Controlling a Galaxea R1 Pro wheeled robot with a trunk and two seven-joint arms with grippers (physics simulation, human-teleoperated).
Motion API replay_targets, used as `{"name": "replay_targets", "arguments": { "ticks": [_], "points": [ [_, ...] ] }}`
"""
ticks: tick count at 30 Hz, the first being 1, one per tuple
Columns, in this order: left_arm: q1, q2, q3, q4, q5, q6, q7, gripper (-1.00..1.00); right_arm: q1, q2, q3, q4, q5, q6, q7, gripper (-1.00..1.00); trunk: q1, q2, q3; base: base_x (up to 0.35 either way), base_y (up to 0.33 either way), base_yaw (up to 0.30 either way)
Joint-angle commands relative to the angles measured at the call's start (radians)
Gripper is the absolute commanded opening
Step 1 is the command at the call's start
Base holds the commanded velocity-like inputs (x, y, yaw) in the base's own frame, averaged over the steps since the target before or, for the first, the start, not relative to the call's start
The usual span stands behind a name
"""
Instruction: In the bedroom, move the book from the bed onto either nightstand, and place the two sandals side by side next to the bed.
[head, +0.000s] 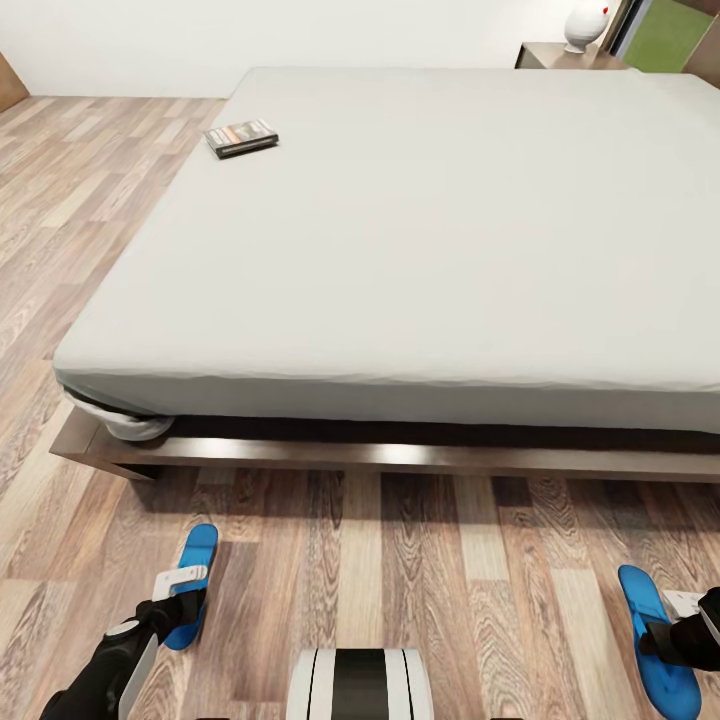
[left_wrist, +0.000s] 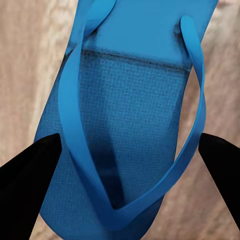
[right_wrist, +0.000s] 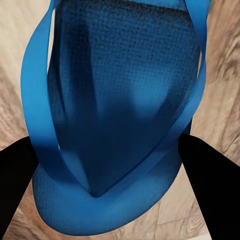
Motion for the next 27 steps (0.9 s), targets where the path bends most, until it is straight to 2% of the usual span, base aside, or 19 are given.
{"name": "replay_targets", "arguments": {
  "ticks": [1, 7, 10, 12, 21, 27],
  "points": [
    [0.000, -0.001, 0.005, -0.002, -0.004, 0.006, -0.008, -1.00, 0.000, 0.000, -0.003, -0.001, 0.011, 0.003, 0.009, -1.00, 0.000, 0.000, -0.001, 0.000, 0.000, 0.000],
    [0.000, -0.001, 0.005, -0.002, -0.004, 0.006, -0.008, -1.00, 0.000, 0.000, -0.003, -0.008, 0.011, -0.010, 0.010, -1.00, 0.000, 0.000, -0.001, 0.000, 0.000, 0.000],
    [0.000, -0.001, 0.005, -0.002, -0.003, 0.006, -0.008, -1.00, 0.000, 0.001, -0.003, -0.114, 0.011, -0.047, 0.012, -1.00, 0.000, 0.000, -0.001, 0.000, 0.000, 0.000],
    [0.000, -0.001, 0.005, -0.002, -0.003, 0.006, -0.008, -1.00, 0.000, 0.002, -0.003, -0.134, 0.011, -0.051, 0.012, -1.00, 0.000, 0.000, -0.001, 0.000, 0.000, 0.000],
    [0.000, -0.001, 0.005, -0.002, -0.003, 0.006, -0.008, -1.00, 0.000, 0.002, -0.003, -0.149, 0.010, -0.054, 0.011, -1.00, 0.000, 0.000, -0.001, 0.000, 0.000, 0.000],
    [0.000, -0.001, 0.004, -0.001, -0.003, 0.006, -0.008, -1.00, 0.000, 0.002, -0.003, -0.147, 0.010, -0.054, 0.011, -1.00, 0.003, -0.002, -0.024, 0.000, 0.000, 0.000]
  ]
}}
